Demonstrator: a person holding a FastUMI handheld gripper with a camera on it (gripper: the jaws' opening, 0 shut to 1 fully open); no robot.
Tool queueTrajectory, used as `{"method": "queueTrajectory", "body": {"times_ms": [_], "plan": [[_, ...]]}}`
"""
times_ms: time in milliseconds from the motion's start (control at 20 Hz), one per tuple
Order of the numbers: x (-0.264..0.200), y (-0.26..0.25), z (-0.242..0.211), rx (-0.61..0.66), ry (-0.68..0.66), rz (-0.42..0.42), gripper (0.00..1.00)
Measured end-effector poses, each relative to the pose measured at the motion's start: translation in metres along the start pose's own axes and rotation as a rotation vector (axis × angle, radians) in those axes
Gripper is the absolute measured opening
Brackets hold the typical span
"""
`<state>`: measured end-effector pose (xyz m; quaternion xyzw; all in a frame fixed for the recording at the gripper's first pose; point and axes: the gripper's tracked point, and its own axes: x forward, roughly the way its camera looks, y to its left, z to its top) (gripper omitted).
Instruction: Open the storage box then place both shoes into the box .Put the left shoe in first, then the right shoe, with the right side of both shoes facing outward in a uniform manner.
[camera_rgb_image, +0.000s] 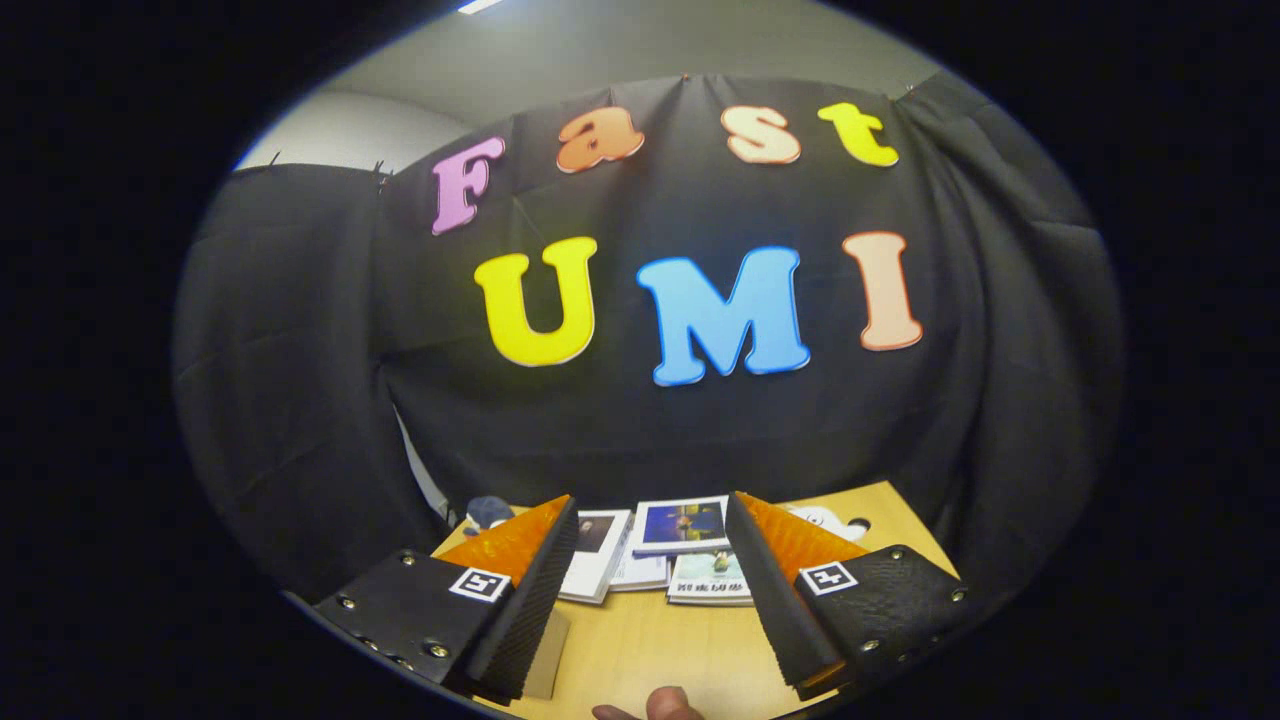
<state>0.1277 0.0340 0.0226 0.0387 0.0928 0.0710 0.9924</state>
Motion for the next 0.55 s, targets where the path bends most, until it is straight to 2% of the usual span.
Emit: {"method": "queueTrajectory", "body": {"times_ms": [250,450,550], "plan": [[-0.041,-0.017,0.03,-0.021,-0.173,-0.053,0.9],[-0.064,-0.029,0.032,-0.056,-0.224,-0.078,0.9],[-0.071,-0.032,0.032,-0.034,-0.233,-0.076,0.89]]}}
